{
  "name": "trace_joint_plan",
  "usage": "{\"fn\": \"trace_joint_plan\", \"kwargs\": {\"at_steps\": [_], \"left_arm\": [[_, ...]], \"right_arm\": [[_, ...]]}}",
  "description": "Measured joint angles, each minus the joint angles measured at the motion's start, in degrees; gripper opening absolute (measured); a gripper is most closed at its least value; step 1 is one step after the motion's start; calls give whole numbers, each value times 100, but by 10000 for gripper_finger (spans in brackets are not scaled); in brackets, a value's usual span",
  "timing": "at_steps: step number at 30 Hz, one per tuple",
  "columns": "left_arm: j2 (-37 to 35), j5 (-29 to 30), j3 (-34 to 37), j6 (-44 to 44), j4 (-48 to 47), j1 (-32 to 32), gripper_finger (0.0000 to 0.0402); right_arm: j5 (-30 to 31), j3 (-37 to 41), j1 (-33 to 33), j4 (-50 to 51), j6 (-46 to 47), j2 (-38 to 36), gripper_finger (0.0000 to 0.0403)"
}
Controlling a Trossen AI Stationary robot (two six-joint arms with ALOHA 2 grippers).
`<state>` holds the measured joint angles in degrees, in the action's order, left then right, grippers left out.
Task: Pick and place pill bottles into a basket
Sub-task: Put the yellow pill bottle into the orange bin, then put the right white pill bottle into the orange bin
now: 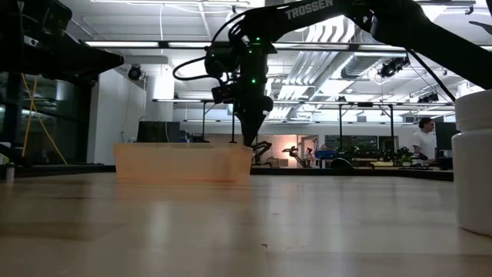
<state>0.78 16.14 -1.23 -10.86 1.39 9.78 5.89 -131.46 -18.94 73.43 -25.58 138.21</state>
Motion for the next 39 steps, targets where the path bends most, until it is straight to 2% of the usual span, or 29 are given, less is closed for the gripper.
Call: {"fn": "trace_joint_plan", "kwargs": {"at_steps": [8,13,15,23,27,33,39], "left_arm": [[0,0,0,0,0,-1,79],[-1,1,0,0,-1,-2,79],[0,2,0,1,-2,0,79],[0,2,0,1,-5,0,79],[0,2,0,1,-5,-1,79],[0,2,0,1,-5,0,79],[0,2,0,1,-3,0,79]], "right_arm": [[38,-6,-2,6,2,2,163],[264,-348,-6,343,6,29,164],[208,-242,-22,234,60,-185,161],[-1409,-229,13,368,904,-1285,143],[-1437,-236,513,384,1144,-1816,134],[-1124,-236,1742,387,1521,-2251,126],[-457,-28,2972,186,2044,-2277,126]]}}
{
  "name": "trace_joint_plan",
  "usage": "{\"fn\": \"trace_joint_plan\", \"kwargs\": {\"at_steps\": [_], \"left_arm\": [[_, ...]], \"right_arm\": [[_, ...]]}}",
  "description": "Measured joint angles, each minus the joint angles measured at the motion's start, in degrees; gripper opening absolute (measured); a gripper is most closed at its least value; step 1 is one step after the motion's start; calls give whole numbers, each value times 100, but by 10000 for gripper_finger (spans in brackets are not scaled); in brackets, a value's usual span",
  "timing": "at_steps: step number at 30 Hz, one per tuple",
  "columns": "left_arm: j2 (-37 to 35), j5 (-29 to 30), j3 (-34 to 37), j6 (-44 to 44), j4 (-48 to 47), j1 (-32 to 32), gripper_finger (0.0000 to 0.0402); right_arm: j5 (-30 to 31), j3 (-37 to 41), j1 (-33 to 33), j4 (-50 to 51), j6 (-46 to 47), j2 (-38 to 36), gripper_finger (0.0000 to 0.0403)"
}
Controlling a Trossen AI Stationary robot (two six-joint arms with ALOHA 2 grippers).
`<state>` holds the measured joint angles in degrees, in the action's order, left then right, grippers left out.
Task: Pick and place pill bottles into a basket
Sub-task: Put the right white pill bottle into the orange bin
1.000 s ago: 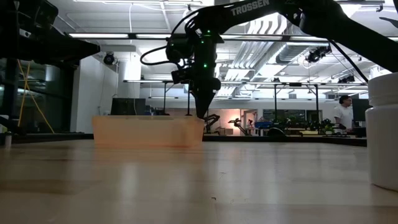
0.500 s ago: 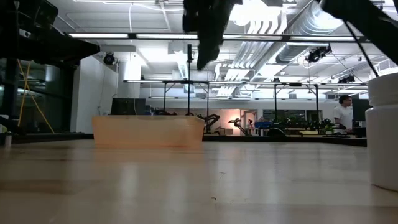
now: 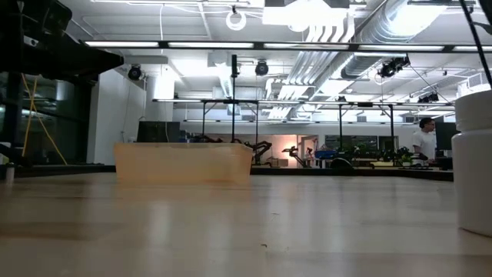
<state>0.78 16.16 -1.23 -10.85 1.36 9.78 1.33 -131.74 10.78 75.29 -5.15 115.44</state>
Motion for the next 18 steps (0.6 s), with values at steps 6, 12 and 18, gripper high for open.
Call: {"fn": "trace_joint_plan", "kwargs": {"at_steps": [6,12,18], "left_arm": [[0,0,0,0,0,-2,79],[0,0,2,2,0,0,79],[0,0,0,1,3,0,79]], "right_arm": [[681,786,999,-500,419,2,126],[720,1766,1486,-602,1412,9,126],[835,2463,1750,-593,2149,9,128]]}}
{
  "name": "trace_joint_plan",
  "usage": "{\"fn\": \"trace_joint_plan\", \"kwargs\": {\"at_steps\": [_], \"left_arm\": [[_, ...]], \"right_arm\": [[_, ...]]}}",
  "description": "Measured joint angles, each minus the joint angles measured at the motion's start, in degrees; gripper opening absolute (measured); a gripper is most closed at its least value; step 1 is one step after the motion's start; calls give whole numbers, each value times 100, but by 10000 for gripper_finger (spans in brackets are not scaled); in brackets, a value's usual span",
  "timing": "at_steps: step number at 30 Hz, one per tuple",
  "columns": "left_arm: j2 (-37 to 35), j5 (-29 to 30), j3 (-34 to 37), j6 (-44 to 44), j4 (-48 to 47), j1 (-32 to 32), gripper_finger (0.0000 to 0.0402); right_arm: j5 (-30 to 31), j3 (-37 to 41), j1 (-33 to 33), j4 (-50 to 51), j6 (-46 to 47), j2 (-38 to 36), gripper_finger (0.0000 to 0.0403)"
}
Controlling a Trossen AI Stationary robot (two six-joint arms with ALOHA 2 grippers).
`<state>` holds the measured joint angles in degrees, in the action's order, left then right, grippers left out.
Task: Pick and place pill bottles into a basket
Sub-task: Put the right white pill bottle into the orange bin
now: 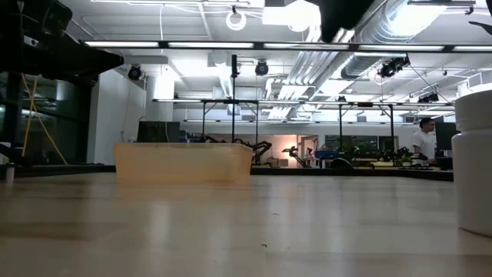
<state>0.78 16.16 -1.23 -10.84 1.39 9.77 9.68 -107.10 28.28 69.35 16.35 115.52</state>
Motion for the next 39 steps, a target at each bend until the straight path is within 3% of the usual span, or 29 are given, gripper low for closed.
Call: {"fn": "trace_joint_plan", "kwargs": {"at_steps": [4,11,15,20,25,39], "left_arm": [[0,0,0,-1,0,0,79],[0,0,0,1,0,-1,79],[0,0,0,1,-1,0,79],[0,0,0,1,0,1,79],[0,1,0,1,0,0,79],[0,0,0,1,13,1,79]], "right_arm": [[-162,170,116,-19,236,0,153],[-302,187,377,-3,793,0,242],[-624,187,531,41,946,0,272],[-572,280,664,-168,1087,-2,277],[-999,829,720,-573,1179,0,277],[-1064,1696,690,-1246,1344,7,277]]}}
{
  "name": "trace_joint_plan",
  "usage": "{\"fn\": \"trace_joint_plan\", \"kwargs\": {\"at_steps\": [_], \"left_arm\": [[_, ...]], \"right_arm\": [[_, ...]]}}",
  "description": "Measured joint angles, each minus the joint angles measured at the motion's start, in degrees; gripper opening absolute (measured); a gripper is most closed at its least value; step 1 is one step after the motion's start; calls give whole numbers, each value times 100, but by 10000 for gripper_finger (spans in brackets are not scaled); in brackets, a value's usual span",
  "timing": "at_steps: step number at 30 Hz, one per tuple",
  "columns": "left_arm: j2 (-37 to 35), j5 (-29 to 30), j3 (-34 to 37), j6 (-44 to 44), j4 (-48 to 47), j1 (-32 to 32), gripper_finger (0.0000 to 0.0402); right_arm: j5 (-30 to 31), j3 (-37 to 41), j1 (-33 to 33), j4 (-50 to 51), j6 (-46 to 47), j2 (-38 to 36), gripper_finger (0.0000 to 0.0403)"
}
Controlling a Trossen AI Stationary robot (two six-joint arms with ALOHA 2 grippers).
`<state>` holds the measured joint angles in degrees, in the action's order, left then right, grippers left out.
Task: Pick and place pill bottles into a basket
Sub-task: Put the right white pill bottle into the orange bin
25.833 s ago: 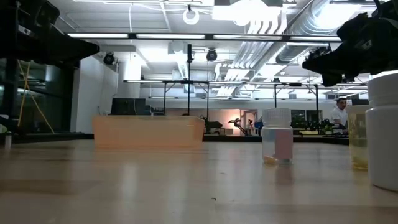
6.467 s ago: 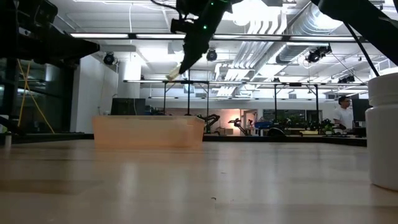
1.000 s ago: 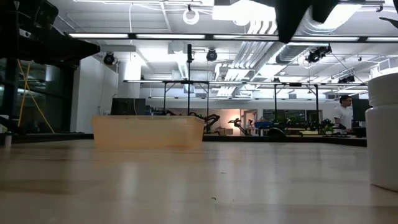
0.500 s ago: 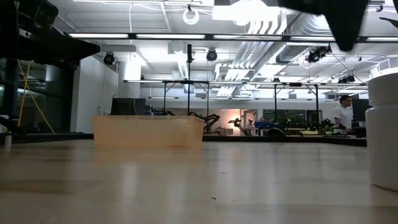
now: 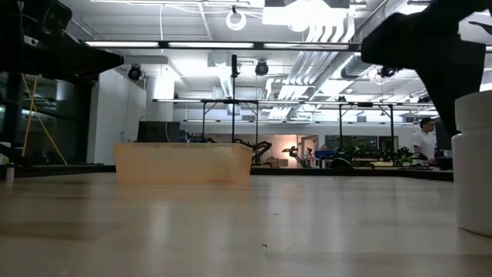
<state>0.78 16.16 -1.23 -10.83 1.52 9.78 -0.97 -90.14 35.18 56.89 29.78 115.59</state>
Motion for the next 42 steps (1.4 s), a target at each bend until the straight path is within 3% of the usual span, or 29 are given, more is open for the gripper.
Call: {"fn": "trace_joint_plan", "kwargs": {"at_steps": [15,26,34,42], "left_arm": [[0,2,1,0,0,0,79],[0,2,0,0,0,0,79],[0,2,0,0,0,-1,79],[0,1,0,0,2,-2,79]], "right_arm": [[15,69,-116,-130,81,0,230],[-106,61,-540,-337,234,-4,147],[-92,-127,-1255,-226,-1503,-4,147],[197,-1313,-2159,430,-3206,-4,154]]}}
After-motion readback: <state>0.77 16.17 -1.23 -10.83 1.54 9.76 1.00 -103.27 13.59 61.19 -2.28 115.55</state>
